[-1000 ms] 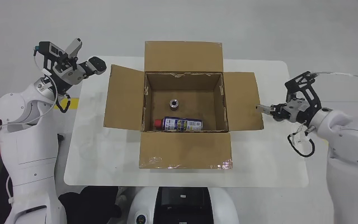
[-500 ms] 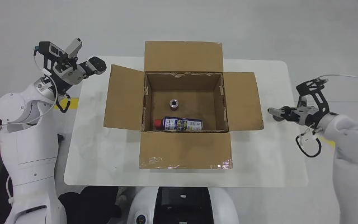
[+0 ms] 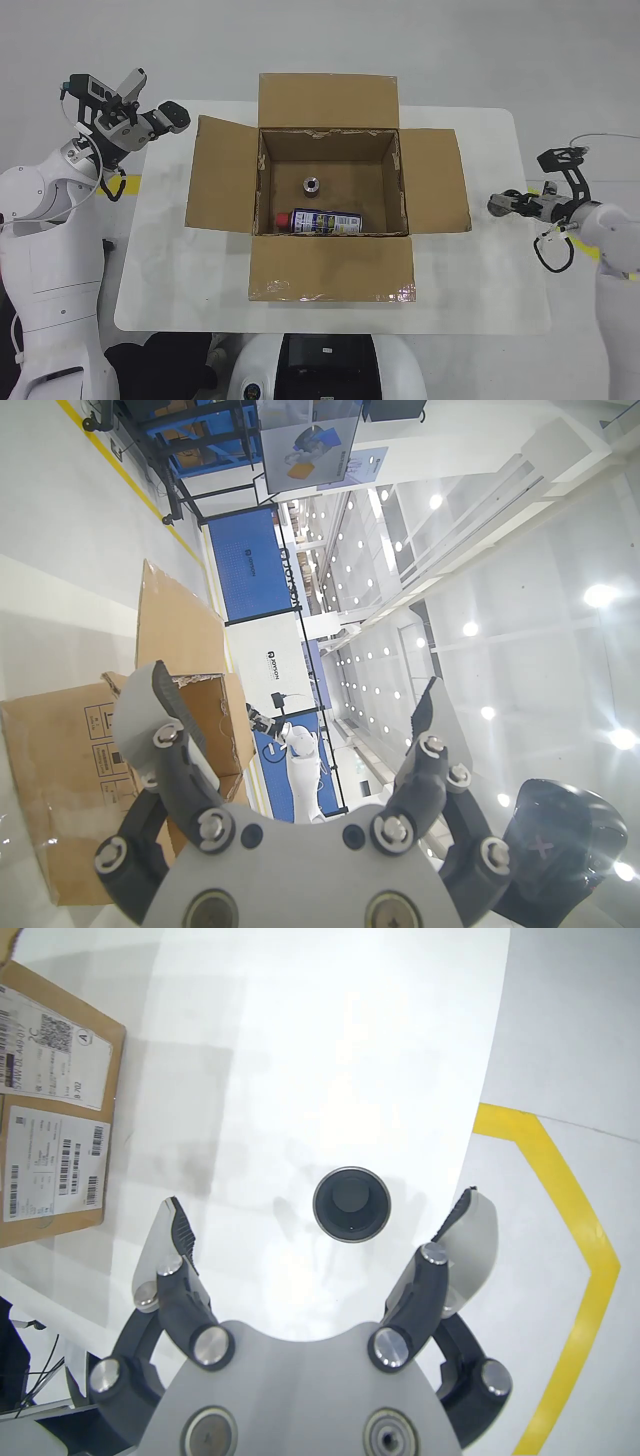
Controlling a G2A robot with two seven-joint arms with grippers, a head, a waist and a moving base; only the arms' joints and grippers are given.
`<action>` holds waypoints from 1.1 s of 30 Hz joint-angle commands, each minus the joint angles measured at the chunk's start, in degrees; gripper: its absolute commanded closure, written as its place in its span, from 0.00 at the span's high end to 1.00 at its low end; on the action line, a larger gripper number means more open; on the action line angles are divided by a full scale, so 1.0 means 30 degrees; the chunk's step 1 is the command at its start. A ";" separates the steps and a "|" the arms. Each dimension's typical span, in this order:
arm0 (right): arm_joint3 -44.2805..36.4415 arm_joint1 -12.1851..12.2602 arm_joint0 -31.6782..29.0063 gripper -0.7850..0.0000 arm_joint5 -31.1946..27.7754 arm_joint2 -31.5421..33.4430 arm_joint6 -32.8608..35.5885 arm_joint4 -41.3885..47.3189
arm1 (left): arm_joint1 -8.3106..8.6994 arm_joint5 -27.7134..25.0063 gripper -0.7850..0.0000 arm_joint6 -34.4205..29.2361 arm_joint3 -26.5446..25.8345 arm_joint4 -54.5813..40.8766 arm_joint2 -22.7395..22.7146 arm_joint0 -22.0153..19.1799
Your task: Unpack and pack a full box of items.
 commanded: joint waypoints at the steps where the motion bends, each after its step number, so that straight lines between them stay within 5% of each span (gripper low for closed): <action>1: 0.0453 0.0049 0.0173 1.00 -0.0091 -0.0163 -0.0095 -0.0134 | 0.0000 0.0000 1.00 0.0000 0.0000 0.0000 0.0000 0.0000; 16: 0.3114 0.0318 0.1256 0.99 -0.0400 -0.1631 -0.0644 -0.0347 | 0.0000 0.0000 1.00 0.0000 0.0000 0.0000 0.0000 0.0000; 27: 0.3584 0.0511 0.1233 0.65 -0.0266 -0.2029 -0.1043 -0.0069 | 0.0000 0.0000 1.00 0.0000 0.0000 0.0000 0.0000 0.0000; 33: 0.3910 0.0597 0.1339 0.60 -0.0374 -0.2302 -0.1778 -0.0211 | 0.0000 0.0000 1.00 0.0000 0.0000 0.0000 0.0000 0.0000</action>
